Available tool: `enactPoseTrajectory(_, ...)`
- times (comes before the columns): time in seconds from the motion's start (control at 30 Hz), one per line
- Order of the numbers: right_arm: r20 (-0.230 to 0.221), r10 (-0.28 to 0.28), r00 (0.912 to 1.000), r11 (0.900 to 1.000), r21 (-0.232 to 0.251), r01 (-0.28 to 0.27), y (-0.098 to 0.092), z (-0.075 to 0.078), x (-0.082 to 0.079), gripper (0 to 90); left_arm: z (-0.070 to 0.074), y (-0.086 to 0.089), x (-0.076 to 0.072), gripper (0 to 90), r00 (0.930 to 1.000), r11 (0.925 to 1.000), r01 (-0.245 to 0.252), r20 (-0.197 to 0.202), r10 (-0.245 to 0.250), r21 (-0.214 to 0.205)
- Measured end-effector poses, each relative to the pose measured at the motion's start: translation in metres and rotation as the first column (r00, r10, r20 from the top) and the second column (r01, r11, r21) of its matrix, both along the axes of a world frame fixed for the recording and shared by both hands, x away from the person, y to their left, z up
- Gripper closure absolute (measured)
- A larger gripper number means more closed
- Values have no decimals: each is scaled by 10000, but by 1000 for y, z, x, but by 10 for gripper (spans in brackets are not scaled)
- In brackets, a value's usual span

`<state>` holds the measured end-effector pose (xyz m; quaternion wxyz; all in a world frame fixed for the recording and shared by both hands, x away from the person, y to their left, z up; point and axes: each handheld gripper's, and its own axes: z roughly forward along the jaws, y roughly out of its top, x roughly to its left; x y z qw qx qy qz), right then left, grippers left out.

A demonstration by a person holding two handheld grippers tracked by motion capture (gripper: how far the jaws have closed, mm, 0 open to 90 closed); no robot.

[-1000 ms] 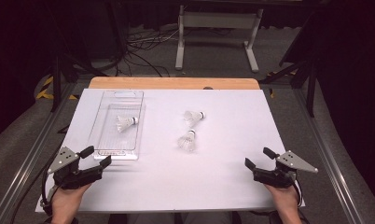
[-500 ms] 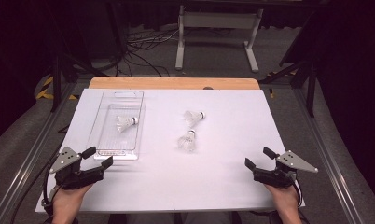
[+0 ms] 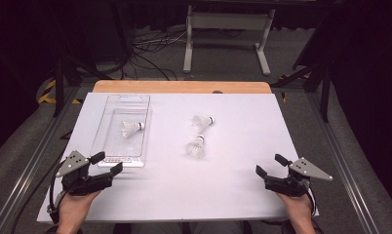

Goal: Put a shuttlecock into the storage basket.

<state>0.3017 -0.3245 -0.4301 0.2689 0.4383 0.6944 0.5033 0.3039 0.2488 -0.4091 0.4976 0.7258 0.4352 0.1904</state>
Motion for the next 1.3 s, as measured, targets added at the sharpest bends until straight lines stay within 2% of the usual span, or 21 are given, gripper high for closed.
enactPoseTrajectory(1.3,-3,-20,10000,10000,39,20,0,0,-1,129,7,-28,16,221,9971,9972,742,-193,-741,49)
